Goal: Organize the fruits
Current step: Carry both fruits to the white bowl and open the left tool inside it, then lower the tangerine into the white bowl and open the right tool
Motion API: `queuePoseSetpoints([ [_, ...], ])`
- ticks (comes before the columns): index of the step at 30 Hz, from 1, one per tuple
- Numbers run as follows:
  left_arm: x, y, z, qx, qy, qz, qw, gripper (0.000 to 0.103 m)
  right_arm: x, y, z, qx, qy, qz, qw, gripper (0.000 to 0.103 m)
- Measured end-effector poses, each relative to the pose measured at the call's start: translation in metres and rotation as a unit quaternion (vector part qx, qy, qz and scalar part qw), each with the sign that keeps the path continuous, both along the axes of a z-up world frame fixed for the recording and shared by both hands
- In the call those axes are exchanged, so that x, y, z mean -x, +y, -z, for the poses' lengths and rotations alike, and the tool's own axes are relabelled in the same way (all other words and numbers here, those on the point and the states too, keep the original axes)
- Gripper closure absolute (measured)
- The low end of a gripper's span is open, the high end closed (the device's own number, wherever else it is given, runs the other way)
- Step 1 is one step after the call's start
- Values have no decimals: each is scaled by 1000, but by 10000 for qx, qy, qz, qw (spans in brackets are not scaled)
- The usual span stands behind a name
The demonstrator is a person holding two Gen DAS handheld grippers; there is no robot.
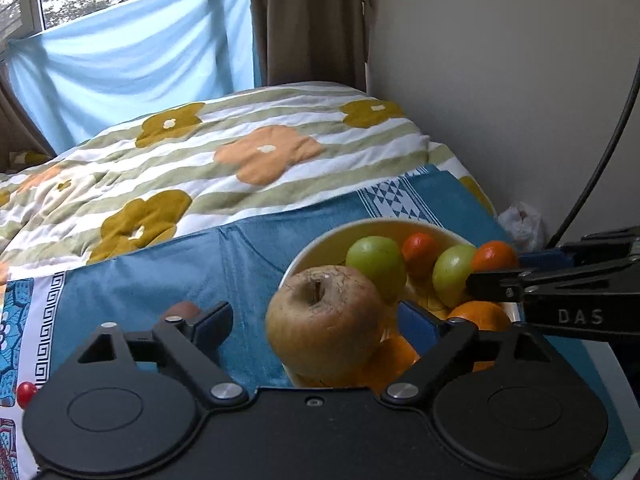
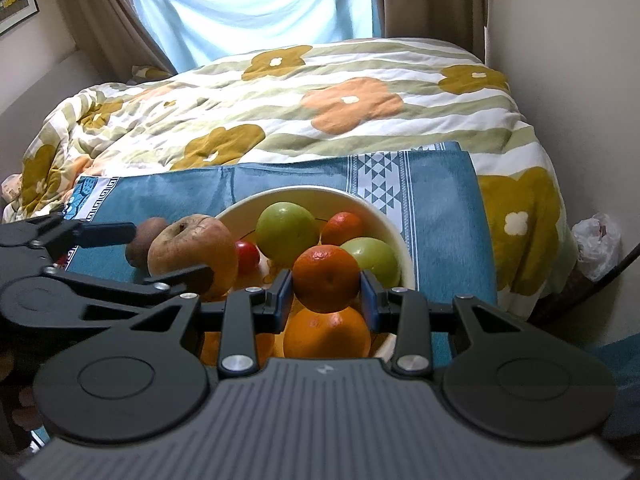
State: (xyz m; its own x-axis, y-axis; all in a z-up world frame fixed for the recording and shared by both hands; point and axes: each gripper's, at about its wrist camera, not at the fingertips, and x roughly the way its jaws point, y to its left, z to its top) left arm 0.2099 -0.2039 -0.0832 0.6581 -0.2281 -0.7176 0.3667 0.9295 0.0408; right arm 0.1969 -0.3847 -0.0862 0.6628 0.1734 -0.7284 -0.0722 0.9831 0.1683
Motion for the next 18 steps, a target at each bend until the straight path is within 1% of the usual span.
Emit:
queuePoseSetpoints([
  [6,9,13,-7,-15,-28,-184,9998,10,-12,5,3,9,9,-170,9999,53],
  [12,19,28,-4,-137,-18,-478,9988,10,-26,17,12,106,-47,-629,9980,53],
  [18,22,37,0,-141,11,-734,9972,10,-33,28,23,277,-18,-1045,9941,53],
])
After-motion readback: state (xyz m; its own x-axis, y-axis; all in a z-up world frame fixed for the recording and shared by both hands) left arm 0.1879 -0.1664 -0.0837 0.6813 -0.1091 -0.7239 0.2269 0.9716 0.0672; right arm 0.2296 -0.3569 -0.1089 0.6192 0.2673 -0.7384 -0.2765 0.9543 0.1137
